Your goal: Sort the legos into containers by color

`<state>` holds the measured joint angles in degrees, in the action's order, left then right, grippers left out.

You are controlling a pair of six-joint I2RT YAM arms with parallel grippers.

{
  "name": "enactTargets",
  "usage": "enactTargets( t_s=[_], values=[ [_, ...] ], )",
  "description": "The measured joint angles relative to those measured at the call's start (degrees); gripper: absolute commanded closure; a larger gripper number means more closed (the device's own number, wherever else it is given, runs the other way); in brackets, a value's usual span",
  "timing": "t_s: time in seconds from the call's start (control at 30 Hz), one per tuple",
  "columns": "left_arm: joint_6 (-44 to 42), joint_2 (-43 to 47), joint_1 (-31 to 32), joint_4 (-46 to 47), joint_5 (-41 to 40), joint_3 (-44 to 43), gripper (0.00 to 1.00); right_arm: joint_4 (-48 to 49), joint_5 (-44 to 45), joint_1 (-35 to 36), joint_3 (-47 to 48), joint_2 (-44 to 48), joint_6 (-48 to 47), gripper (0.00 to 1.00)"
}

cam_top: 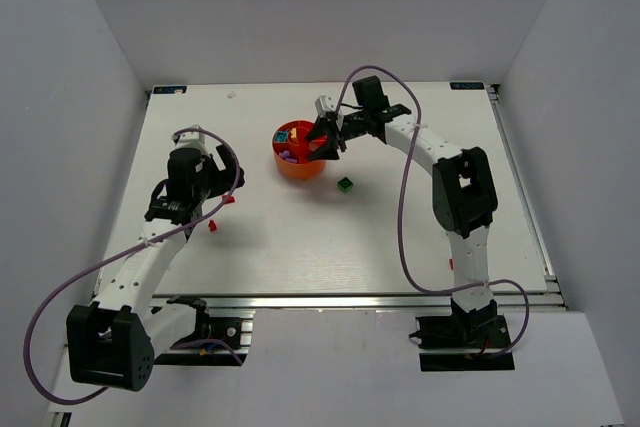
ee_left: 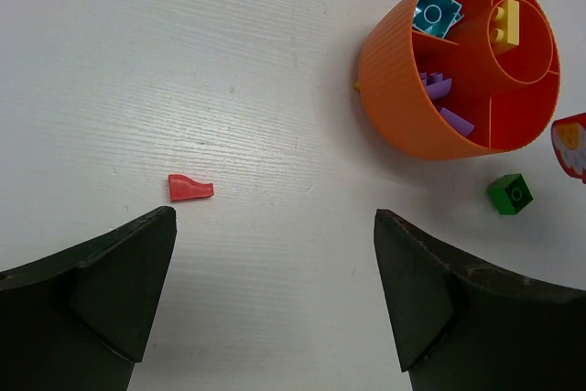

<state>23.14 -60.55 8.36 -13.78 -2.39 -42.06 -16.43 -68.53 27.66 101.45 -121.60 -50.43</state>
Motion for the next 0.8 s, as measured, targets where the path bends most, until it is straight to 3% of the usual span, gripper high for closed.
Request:
enactTargets(
  t_s=[0.27, 0.8],
  values=[
    [0.0, -0.2, 0.0, 0.0, 0.0, 0.0, 0.02, 0.5, 0.5, -0.2, 0.9, -2.6, 0.1, 0.93],
    [-0.2, -0.2, 0.0, 0.0, 0.0, 0.0, 0.02, 1.4, 2.7, -0.2, 3.8, -6.1, -0.8, 0.72]
  ],
)
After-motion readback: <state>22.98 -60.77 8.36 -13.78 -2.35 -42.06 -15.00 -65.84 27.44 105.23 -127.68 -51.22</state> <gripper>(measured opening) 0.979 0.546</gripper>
